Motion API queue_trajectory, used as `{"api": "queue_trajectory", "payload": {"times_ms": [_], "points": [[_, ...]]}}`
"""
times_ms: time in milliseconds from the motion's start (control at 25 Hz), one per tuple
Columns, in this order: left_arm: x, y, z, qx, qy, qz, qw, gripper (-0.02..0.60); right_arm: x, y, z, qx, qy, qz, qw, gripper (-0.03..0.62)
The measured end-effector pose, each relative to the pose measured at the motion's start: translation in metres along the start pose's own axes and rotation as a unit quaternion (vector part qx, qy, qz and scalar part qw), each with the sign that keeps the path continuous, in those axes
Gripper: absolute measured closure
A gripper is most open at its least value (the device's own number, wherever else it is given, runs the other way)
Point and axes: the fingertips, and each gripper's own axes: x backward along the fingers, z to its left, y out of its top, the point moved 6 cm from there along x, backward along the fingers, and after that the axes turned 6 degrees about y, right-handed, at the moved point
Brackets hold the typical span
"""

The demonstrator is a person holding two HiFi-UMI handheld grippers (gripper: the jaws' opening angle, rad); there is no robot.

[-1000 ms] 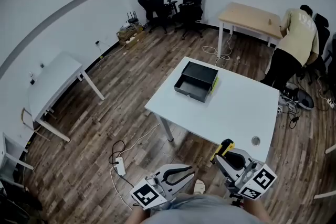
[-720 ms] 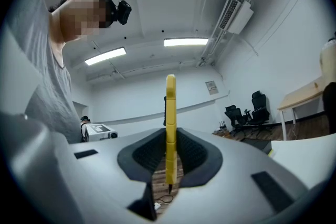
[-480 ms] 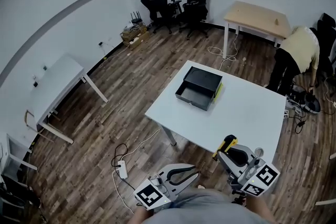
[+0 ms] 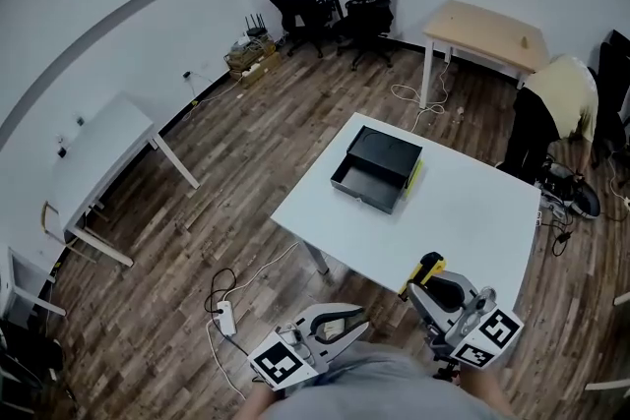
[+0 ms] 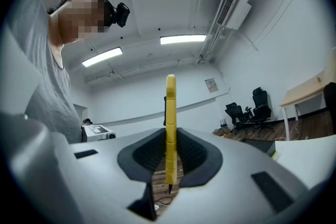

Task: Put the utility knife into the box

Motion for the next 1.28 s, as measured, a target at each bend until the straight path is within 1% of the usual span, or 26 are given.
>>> {"api": "queue_trajectory", "payload": {"times_ms": [80, 120, 200, 280, 320, 440, 600, 720, 1000, 1160, 1280], "points": [[-0.006, 0.006, 0.014, 0.018, -0.001, -0.005, 0.9998, 0.508, -0.008, 0.0, -0.009, -0.001, -0.008, -0.003, 1.0, 0.52], [-0.009, 0.009, 0.021, 0.019, -0.005, -0.007, 0.9998, 0.508, -0.013, 0.0, -0.013, -0.002, -0.013, -0.004, 1.0, 0.52], [-0.01, 0.011, 0.037, 0.009, -0.016, -0.009, 0.9998, 0.508, -0.023, 0.001, -0.02, -0.003, -0.021, -0.008, 1.0, 0.52], [-0.009, 0.007, 0.056, -0.014, -0.03, -0.006, 0.9994, 0.508, -0.036, 0.002, -0.027, -0.004, -0.027, -0.012, 1.0, 0.52], [-0.008, 0.007, 0.067, -0.019, -0.033, -0.007, 0.9992, 0.508, -0.044, 0.002, -0.031, -0.004, -0.029, -0.013, 0.999, 0.52], [-0.006, 0.006, 0.098, -0.013, -0.035, -0.007, 0.9993, 0.508, -0.066, -0.002, -0.042, -0.001, -0.041, -0.013, 0.999, 0.52], [-0.005, 0.003, 0.132, 0.006, -0.042, -0.01, 0.9991, 0.508, -0.092, -0.013, -0.055, 0.007, -0.062, 0.004, 0.998, 0.52], [-0.004, 0.007, 0.154, 0.011, -0.053, -0.016, 0.9984, 0.508, -0.109, -0.018, -0.062, 0.009, -0.075, 0.008, 0.997, 0.52], [-0.001, -0.004, 0.188, 0.007, -0.085, -0.014, 0.9963, 0.508, -0.133, -0.025, -0.068, 0.006, -0.105, 0.0, 0.994, 0.52], [0.001, -0.003, 0.2, 0.022, -0.089, -0.018, 0.9956, 0.508, -0.145, -0.024, -0.069, 0.006, -0.11, 0.005, 0.994, 0.52], [-0.002, -0.005, 0.206, 0.017, -0.095, -0.018, 0.9951, 0.508, -0.15, -0.024, -0.072, 0.004, -0.114, 0.007, 0.993, 0.52]]}}
